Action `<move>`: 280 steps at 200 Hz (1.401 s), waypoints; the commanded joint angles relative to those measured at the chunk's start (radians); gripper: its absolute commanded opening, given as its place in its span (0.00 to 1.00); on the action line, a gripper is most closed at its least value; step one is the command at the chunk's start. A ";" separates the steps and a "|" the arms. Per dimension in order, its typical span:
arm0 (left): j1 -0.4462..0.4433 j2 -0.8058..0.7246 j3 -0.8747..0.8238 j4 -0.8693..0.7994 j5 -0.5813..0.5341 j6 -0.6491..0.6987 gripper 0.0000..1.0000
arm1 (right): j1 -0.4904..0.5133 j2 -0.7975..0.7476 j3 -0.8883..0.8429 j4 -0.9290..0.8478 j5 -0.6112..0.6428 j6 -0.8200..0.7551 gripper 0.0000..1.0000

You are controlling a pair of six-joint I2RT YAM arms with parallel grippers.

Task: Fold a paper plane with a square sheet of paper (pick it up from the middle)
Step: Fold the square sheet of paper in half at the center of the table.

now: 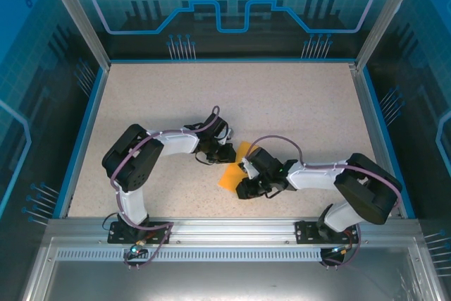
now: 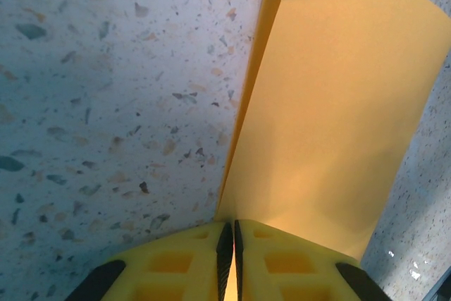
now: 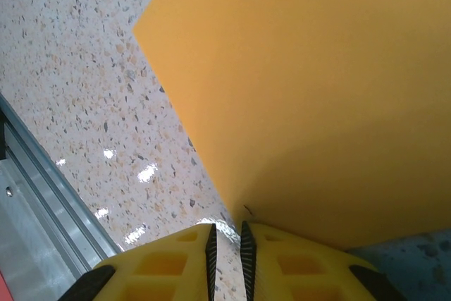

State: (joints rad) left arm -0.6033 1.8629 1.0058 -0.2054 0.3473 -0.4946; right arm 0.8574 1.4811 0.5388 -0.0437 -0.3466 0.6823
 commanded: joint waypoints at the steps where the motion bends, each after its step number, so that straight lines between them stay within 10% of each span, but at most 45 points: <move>1: 0.025 0.059 -0.022 -0.061 -0.097 0.024 0.16 | -0.001 -0.028 -0.051 -0.159 0.012 -0.024 0.20; 73: 0.025 0.050 -0.013 -0.052 -0.079 0.010 0.16 | -0.145 -0.134 0.073 -0.091 -0.077 0.011 0.21; 280: 0.026 0.009 -0.015 -0.065 -0.074 0.019 0.16 | -0.493 0.235 0.219 0.017 -0.085 -0.145 0.24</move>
State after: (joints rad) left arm -0.5972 1.8633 1.0073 -0.2050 0.3641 -0.4946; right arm 0.4091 1.6920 0.7353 -0.0280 -0.4461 0.5709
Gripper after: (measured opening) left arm 0.162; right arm 0.236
